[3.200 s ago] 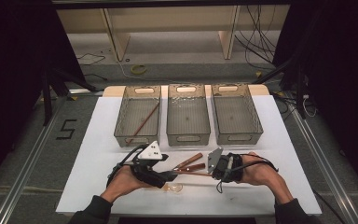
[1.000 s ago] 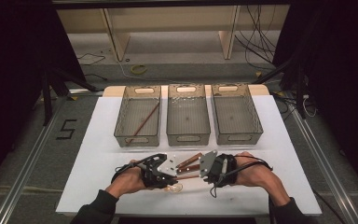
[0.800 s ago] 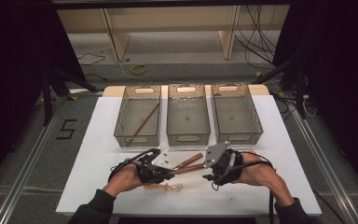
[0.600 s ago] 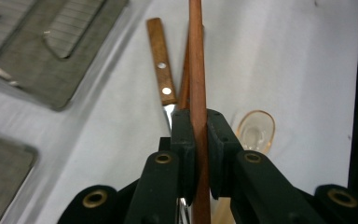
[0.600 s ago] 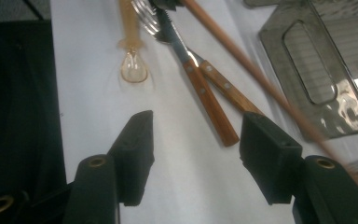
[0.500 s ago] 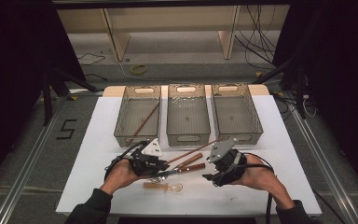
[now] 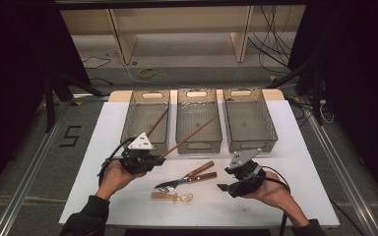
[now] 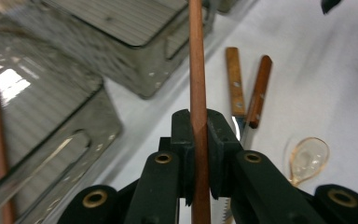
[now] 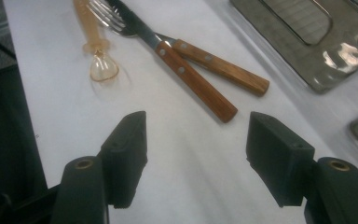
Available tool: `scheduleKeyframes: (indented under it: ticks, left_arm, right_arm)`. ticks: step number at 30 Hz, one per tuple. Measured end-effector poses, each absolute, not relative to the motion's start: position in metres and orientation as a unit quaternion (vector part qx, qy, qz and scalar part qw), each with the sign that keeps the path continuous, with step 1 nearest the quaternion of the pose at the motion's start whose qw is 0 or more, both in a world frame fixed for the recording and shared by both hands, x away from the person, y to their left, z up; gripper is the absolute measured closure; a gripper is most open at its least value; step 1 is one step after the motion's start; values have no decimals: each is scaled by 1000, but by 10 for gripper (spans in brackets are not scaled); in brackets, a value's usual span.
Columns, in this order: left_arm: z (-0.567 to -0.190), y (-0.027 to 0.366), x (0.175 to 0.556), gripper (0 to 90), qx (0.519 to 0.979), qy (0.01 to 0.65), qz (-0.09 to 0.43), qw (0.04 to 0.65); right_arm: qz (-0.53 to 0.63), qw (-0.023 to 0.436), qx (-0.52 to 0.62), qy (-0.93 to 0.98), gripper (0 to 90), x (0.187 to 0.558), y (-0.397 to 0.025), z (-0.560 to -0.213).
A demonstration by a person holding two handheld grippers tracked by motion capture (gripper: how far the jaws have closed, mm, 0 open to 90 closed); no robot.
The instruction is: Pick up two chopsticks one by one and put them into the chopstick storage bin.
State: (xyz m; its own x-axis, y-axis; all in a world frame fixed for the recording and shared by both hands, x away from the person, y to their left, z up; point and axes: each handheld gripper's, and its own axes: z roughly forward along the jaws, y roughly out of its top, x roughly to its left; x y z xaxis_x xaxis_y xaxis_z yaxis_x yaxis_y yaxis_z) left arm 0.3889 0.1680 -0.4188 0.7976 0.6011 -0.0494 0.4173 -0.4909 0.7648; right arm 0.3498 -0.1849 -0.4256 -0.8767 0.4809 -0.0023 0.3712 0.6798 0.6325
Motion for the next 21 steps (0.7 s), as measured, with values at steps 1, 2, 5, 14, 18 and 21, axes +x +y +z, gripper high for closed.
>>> scheduleKeyframes:
  ticks: [1,2,5,14,18,21]
  left_arm:
    - [-419,172,391,827,853,304,114,409]
    - [-419,175,392,827,849,311,116,412]
    - [-418,186,396,827,840,327,121,416]
    - [-413,206,407,827,816,373,136,420]
    - [-415,216,416,827,804,396,136,422]
    - [-414,221,423,828,799,407,136,421]
  right_arm:
    - [327,83,241,910,382,350,-186,-427]
    - [329,79,245,909,378,350,-187,-428]
    - [337,83,258,902,370,350,-190,-431]
    - [345,78,282,892,310,346,-198,-436]
    - [349,78,285,889,309,343,-201,-436]
    - [351,76,289,888,309,341,-203,-436]
